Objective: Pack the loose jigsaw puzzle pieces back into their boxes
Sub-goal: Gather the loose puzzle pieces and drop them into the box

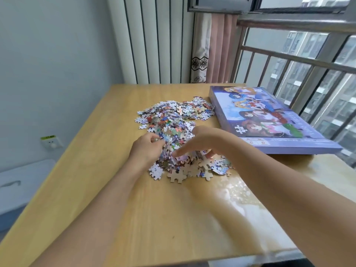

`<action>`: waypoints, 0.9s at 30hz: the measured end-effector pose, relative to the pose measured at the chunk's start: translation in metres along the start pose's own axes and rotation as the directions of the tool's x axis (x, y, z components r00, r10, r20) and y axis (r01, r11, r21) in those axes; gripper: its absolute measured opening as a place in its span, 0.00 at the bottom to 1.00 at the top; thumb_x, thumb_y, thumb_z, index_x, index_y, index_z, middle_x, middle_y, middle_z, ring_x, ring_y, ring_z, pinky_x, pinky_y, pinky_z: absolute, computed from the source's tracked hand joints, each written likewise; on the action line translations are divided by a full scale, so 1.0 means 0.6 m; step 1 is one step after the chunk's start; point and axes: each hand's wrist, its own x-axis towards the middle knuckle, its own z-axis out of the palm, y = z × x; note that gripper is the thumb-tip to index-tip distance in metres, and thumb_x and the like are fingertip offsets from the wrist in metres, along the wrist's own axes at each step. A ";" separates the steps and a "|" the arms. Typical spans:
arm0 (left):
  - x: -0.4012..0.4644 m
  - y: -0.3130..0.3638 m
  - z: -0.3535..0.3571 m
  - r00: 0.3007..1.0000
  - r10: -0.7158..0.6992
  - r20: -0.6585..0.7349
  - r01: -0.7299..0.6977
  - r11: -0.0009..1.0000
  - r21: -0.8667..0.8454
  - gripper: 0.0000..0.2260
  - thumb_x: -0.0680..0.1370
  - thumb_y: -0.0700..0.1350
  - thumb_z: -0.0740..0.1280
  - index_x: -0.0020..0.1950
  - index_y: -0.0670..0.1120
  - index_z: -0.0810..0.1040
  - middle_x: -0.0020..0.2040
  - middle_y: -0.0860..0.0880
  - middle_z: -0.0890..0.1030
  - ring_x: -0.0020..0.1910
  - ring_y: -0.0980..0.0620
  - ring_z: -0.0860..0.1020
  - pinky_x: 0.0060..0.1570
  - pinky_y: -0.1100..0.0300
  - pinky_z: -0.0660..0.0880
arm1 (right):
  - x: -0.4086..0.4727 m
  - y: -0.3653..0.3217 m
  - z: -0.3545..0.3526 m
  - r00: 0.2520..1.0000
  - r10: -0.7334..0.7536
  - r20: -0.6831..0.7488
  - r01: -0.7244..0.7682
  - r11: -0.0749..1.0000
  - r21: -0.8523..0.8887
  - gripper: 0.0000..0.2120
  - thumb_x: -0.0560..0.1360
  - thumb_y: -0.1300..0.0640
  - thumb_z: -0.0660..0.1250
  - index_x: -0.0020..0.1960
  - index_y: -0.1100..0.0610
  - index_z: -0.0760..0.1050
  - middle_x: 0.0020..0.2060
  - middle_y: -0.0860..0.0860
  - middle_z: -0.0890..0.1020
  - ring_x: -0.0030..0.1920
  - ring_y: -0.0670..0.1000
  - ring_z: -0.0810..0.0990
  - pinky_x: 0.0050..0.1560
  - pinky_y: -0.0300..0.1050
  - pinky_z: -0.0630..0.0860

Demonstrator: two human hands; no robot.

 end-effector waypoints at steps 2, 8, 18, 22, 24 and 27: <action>-0.002 -0.007 -0.002 0.998 0.044 0.035 -0.041 0.995 -0.089 0.13 0.77 0.48 0.70 0.62 0.50 0.79 0.57 0.49 0.80 0.52 0.48 0.80 0.48 0.55 0.76 | 0.008 -0.006 0.005 1.000 -0.002 -0.007 0.002 0.999 0.044 0.55 0.56 0.36 0.83 0.74 0.59 0.66 0.64 0.55 0.76 0.57 0.57 0.80 0.55 0.55 0.82; -0.006 -0.004 0.002 0.991 0.125 0.050 -0.101 0.936 -0.338 0.21 0.69 0.43 0.80 0.60 0.53 0.80 0.55 0.54 0.77 0.50 0.60 0.79 0.40 0.65 0.74 | 0.016 -0.007 0.007 0.997 -0.076 -0.024 0.079 0.975 0.208 0.42 0.61 0.50 0.85 0.71 0.53 0.71 0.48 0.52 0.79 0.45 0.53 0.80 0.48 0.47 0.81; -0.003 0.002 0.017 0.981 0.190 -0.026 -0.184 0.893 -0.410 0.14 0.70 0.47 0.79 0.54 0.51 0.82 0.52 0.54 0.82 0.48 0.59 0.82 0.44 0.66 0.78 | 0.016 0.002 0.016 0.980 -0.135 -0.148 0.159 0.972 0.170 0.35 0.59 0.53 0.86 0.63 0.55 0.78 0.42 0.52 0.81 0.36 0.49 0.79 0.33 0.43 0.78; 0.002 -0.002 0.008 0.963 0.271 -0.017 -0.257 0.891 -0.375 0.14 0.71 0.47 0.78 0.55 0.50 0.82 0.51 0.51 0.84 0.48 0.56 0.83 0.49 0.62 0.80 | 0.017 0.018 0.007 0.983 -0.108 -0.149 0.142 0.960 0.242 0.30 0.58 0.53 0.86 0.58 0.52 0.81 0.42 0.48 0.78 0.36 0.47 0.75 0.30 0.39 0.70; 0.002 -0.004 0.007 0.948 0.317 0.014 -0.299 0.906 -0.300 0.14 0.71 0.50 0.78 0.55 0.51 0.83 0.50 0.52 0.84 0.49 0.54 0.83 0.51 0.57 0.81 | 0.018 0.024 0.003 0.989 -0.079 -0.125 0.113 0.947 0.299 0.29 0.58 0.52 0.86 0.56 0.51 0.81 0.43 0.47 0.79 0.35 0.47 0.73 0.29 0.38 0.67; -0.004 -0.004 0.007 0.924 0.380 0.041 -0.365 0.909 -0.200 0.13 0.71 0.51 0.78 0.55 0.53 0.83 0.50 0.56 0.84 0.49 0.59 0.82 0.51 0.57 0.81 | 0.022 0.037 -0.004 0.995 -0.020 -0.099 0.060 0.906 0.418 0.21 0.60 0.55 0.85 0.50 0.52 0.82 0.35 0.49 0.76 0.31 0.48 0.71 0.28 0.38 0.68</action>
